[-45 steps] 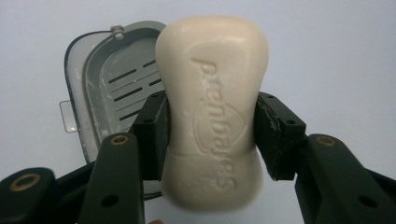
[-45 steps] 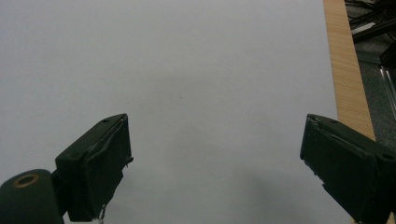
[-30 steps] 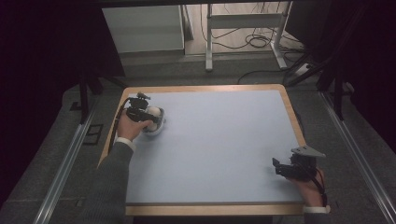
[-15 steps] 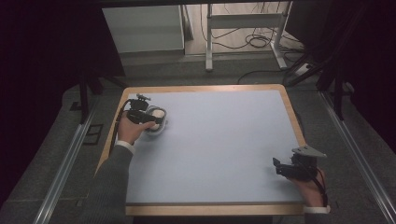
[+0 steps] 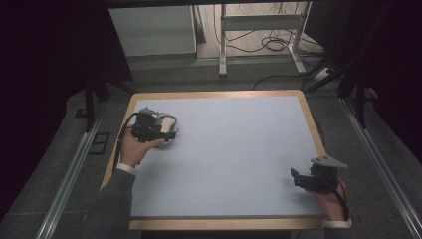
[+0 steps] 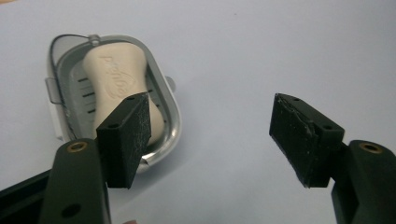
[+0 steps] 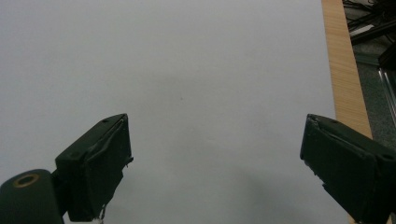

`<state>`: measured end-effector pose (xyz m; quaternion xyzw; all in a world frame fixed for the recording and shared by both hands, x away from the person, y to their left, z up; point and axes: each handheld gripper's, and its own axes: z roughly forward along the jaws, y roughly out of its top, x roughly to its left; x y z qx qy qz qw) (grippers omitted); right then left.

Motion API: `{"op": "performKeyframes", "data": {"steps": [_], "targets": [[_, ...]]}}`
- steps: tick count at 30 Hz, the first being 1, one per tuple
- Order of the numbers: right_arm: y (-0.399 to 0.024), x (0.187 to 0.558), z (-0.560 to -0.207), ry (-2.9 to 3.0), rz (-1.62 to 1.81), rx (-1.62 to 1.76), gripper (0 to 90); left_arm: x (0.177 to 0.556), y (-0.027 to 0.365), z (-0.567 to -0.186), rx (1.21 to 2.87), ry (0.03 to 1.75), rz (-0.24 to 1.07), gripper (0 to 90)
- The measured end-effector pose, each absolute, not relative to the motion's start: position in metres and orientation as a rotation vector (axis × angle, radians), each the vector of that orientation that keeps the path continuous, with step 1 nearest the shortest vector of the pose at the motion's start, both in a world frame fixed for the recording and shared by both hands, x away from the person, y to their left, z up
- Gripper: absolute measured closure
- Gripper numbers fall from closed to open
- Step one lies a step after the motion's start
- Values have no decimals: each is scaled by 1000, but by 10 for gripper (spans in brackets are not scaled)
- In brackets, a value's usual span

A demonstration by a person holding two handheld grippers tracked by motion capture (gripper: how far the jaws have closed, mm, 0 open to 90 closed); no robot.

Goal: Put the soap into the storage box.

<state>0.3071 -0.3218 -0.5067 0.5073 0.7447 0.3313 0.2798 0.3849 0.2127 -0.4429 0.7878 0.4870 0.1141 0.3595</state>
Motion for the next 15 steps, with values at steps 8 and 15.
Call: {"op": "performKeyframes", "data": {"steps": [8, 15], "targets": [[-322, 307, -506, 1998, 888, 1358, 84, 357, 208, -452, 2032, 1196, 296, 291], [-321, 307, -507, 2002, 883, 1356, 84, 328, 207, -470, 2035, 1181, 286, 281]]}}
